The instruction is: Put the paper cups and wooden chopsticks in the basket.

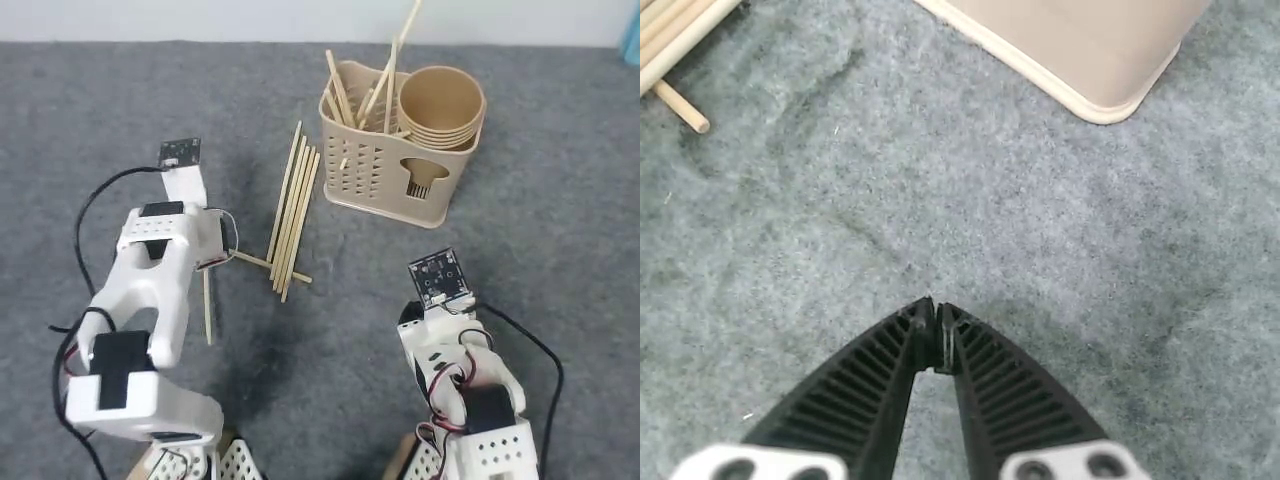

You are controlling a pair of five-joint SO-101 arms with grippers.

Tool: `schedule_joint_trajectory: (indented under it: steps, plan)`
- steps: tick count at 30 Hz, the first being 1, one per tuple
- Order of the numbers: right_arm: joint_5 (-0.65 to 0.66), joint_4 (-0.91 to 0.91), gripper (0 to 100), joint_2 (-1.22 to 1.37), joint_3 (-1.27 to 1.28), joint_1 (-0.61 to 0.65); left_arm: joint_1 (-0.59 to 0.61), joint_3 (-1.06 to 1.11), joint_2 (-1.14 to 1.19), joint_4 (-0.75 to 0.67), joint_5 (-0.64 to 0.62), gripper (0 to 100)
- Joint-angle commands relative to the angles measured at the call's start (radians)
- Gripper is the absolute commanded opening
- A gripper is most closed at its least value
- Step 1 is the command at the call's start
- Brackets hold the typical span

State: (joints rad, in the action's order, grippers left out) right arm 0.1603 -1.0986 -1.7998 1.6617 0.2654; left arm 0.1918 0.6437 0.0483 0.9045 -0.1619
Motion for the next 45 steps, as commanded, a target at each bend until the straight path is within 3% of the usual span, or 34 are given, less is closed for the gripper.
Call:
schedule_joint_trajectory:
  steps: [1, 4, 10, 17, 25, 28, 36, 45]
  plan:
    - [0.015, 0.016, 0.9, -0.015, 0.021, -0.03, 0.005, 0.002, -0.057, -0.011, 0.011, 9]
    - [0.012, 0.016, 0.9, -0.015, 0.021, -0.031, 0.006, 0.001, -0.058, 0.026, 0.011, 14]
    - [0.011, 0.018, 0.9, -0.015, 0.021, -0.031, 0.008, 0.002, -0.068, 0.032, 0.061, 9]
    - [0.011, 0.018, 0.9, -0.015, 0.021, -0.03, 0.005, 0.091, -0.321, 0.061, 0.123, 8]
    - [0.012, 0.016, 0.9, -0.015, 0.021, -0.028, 0.0, 0.223, -0.629, 0.061, 0.147, 23]
    - [0.012, 0.016, 0.9, -0.015, 0.021, -0.028, -0.003, 0.22, -0.651, 0.092, 0.147, 23]
    - [0.017, 0.016, 0.9, -0.015, 0.021, -0.027, -0.003, 0.024, -0.466, 0.195, 0.143, 23]
    - [0.018, 0.016, 0.9, -0.015, 0.021, -0.027, 0.006, -0.311, 0.035, 0.166, 0.144, 23]
